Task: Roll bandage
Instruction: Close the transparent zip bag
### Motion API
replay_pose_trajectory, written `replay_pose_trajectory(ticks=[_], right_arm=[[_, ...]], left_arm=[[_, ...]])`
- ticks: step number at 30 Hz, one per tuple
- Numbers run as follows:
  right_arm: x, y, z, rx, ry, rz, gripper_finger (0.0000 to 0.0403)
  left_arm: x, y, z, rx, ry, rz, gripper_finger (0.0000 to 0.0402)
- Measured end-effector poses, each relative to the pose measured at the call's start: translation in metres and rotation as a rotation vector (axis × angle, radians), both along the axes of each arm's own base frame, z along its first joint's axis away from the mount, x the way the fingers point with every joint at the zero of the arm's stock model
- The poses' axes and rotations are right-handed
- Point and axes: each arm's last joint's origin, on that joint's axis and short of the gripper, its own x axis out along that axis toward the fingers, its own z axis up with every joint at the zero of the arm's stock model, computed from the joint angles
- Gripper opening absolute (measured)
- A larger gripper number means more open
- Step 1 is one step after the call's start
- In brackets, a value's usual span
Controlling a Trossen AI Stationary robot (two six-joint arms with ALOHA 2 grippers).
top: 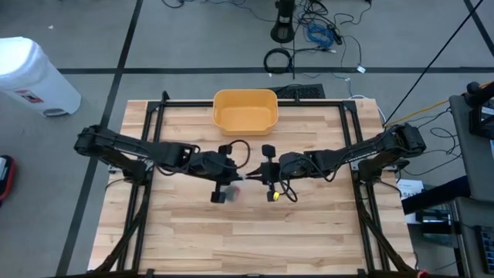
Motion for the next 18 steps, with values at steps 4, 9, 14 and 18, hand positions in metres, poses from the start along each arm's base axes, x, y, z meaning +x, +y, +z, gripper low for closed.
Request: replay_pose_trajectory(ticks=[4, 9, 14, 18], right_arm=[[-0.001, 0.002, -0.002, -0.003, 0.015, 0.003, 0.0002], [-0.003, 0.005, -0.006, 0.007, 0.059, -0.003, 0.0002], [-0.006, 0.01, -0.01, -0.001, 0.1, -0.034, 0.0002], [-0.008, 0.016, -0.012, -0.006, 0.122, -0.034, 0.0002]], left_arm=[[-0.004, 0.001, 0.004, -0.002, -0.007, 0.001, 0.0], [-0.009, 0.002, 0.007, 0.0, 0.004, 0.001, 0.0], [-0.018, 0.004, 0.017, -0.006, -0.024, 0.025, 0.0], [-0.022, 0.005, 0.025, 0.003, -0.035, 0.04, 0.0]])
